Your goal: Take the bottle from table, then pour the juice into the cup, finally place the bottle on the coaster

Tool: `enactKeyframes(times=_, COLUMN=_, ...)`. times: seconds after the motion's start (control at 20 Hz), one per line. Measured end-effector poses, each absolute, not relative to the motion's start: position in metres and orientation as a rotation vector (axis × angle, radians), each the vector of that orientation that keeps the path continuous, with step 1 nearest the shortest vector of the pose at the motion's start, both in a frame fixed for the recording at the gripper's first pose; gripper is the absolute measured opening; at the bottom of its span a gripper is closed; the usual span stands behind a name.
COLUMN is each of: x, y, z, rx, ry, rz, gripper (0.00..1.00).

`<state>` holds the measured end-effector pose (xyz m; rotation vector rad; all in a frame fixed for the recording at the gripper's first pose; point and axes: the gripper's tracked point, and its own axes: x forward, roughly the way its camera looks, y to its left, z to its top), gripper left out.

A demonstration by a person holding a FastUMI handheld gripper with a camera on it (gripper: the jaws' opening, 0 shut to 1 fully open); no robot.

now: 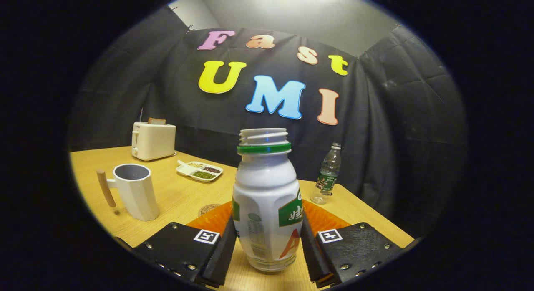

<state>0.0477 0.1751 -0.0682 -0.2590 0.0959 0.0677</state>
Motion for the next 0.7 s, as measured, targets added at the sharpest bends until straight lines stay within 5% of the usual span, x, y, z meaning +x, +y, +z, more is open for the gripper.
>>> enactKeyframes(times=0.7, x=0.055, y=0.223, z=-0.077, rx=-0.499, ry=0.132, rz=0.207, gripper=0.71)
